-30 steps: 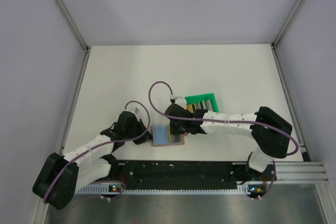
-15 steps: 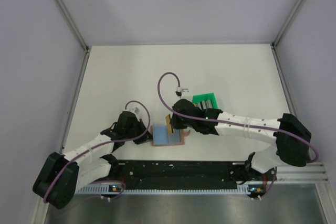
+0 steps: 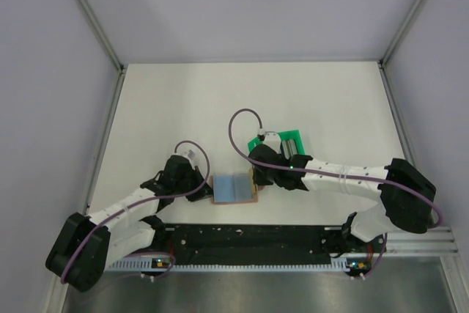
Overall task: Put the credit cards into the card holder
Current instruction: Turn over the card slot in the card holder, then insert the credit card into the card slot.
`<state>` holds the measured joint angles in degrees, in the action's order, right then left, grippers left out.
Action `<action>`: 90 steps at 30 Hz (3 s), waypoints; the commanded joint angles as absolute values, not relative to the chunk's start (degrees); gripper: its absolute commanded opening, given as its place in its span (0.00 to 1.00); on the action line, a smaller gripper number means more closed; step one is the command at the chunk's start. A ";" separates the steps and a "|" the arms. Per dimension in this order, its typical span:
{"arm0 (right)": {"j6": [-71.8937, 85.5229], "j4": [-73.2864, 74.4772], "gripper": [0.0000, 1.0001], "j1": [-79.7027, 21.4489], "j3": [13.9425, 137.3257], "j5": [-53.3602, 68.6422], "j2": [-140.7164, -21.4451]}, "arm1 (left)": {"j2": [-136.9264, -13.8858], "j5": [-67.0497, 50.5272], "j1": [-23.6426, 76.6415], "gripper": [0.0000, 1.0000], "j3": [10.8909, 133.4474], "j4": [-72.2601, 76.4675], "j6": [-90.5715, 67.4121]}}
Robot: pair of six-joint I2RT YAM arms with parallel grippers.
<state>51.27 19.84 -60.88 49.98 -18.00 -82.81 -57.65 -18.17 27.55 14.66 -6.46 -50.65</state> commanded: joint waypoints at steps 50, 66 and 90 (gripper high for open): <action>54.49 13.27 0.00 -57.74 48.87 -9.32 -83.23 | -58.80 -17.93 27.69 0.00 14.41 -4.66 -49.66; 53.44 -1.82 0.00 -57.92 51.23 5.00 -87.88 | -59.59 -17.84 27.68 0.00 13.71 -3.52 -50.01; 57.74 -14.23 0.00 -54.93 36.04 3.42 -82.18 | -59.50 -17.23 27.60 0.00 13.97 -4.57 -49.66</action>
